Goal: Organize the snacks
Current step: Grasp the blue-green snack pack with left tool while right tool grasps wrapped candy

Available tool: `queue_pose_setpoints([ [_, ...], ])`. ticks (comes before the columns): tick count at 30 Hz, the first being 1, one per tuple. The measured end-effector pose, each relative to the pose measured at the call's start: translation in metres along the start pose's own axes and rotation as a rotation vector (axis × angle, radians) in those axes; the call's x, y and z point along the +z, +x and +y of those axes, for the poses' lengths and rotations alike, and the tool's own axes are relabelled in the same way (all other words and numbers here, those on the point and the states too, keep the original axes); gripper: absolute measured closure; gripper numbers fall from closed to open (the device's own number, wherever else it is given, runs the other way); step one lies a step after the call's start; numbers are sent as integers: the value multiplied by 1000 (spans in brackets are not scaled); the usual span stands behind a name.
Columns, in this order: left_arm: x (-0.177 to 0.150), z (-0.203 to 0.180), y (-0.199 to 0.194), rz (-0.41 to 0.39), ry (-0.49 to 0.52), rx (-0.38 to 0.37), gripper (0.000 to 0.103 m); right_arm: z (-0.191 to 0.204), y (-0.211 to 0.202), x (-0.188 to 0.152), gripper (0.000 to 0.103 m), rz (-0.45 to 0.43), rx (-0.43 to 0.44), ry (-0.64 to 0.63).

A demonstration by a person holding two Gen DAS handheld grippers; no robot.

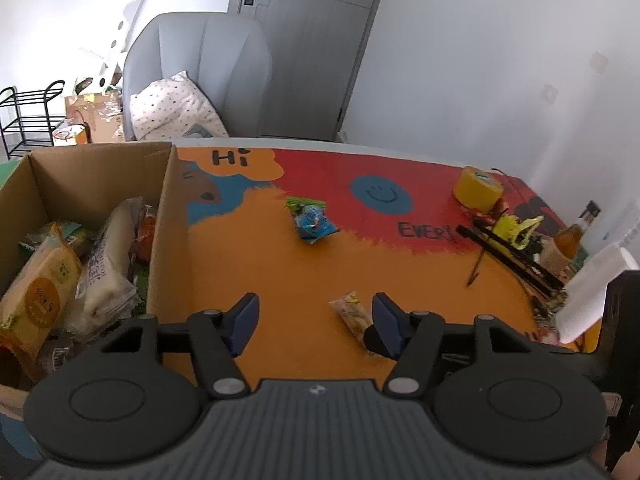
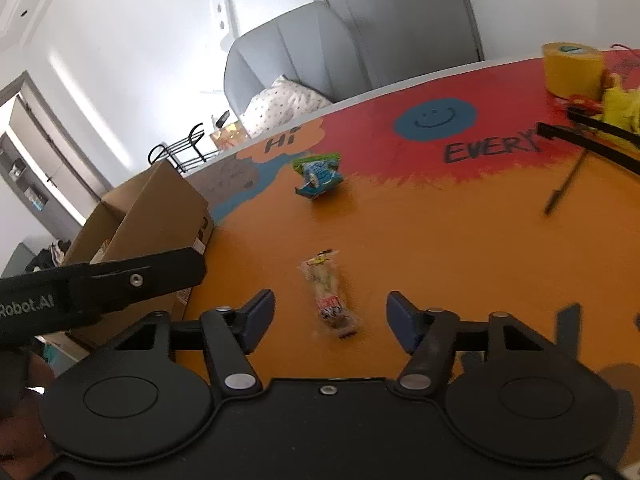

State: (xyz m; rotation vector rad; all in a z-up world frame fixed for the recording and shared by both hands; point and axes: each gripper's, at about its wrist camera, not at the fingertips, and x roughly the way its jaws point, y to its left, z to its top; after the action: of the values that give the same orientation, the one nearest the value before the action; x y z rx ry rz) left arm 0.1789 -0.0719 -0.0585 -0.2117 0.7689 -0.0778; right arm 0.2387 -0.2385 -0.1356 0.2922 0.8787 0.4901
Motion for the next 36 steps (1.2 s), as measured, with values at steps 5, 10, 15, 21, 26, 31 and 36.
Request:
queue_pose_setpoints([
  [5,3,-2,12,12,-8,21,45,3,15,1,54,15,-28,-28],
  [10,7,-9,24,14,-6,31,45,-8,16,6,87,19,-51,-32],
  [15,11,-16,39,22,-10,35,45,-25,10,10,87,-9,-76,-14],
  [21,16,-25,57,20,-8,45,45,-42,4,15,87,-29,-82,7],
  [26,20,-30,76,23,-18,68,45,-51,-1,19,87,-41,-86,26],
  [31,26,-29,94,13,-37,104,45,-61,-10,18,87,-54,-91,47],
  [36,34,-28,107,0,-42,127,45,-72,-17,19,87,-77,-103,76],
])
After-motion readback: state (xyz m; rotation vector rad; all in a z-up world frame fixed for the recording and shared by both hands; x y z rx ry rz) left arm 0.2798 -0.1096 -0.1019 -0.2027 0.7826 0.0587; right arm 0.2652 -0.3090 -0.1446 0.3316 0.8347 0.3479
